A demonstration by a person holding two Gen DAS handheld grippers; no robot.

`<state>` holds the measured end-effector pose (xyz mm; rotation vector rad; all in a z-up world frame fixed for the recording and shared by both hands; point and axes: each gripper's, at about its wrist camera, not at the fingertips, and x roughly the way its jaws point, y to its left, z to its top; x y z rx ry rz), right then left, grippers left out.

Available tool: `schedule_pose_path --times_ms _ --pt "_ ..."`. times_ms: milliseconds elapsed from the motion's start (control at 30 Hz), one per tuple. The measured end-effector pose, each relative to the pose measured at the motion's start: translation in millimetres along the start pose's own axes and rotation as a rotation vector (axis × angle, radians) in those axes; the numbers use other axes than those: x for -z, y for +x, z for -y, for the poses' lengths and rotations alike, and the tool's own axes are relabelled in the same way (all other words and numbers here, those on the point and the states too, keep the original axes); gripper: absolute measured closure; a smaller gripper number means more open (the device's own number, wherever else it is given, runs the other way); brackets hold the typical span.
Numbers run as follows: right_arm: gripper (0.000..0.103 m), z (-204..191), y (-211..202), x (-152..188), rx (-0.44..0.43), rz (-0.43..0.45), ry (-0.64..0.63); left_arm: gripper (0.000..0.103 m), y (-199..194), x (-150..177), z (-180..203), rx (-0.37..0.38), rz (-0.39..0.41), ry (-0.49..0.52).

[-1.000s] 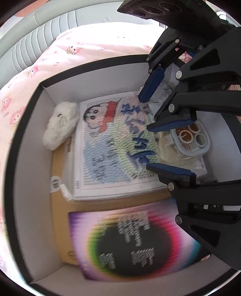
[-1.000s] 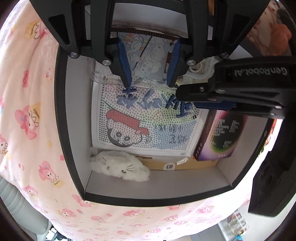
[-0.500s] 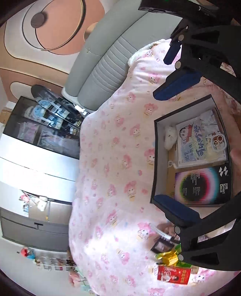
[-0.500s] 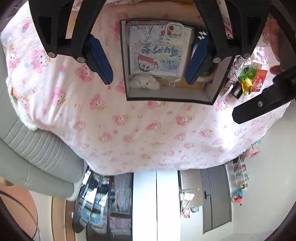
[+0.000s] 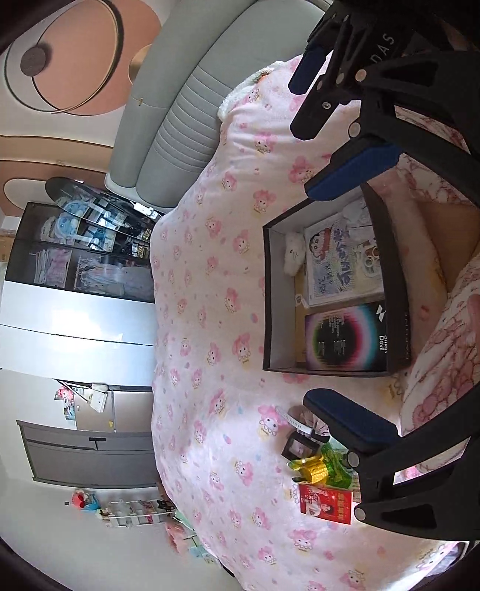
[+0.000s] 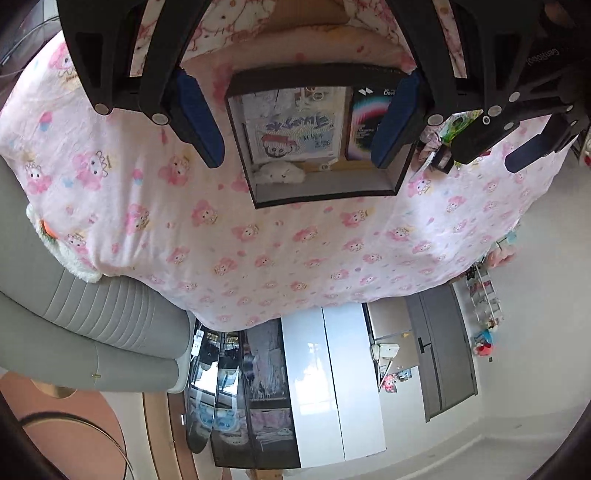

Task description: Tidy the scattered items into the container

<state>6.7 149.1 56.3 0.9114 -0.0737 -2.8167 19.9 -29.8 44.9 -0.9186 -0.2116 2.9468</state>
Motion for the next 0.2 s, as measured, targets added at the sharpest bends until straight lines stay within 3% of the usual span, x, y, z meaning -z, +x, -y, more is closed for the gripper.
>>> schedule_pose_path --times_ms 200 --pt "0.022 -1.2 -4.0 12.0 -0.001 -0.028 -0.033 0.000 5.0 7.6 3.7 -0.011 -0.012 -0.019"
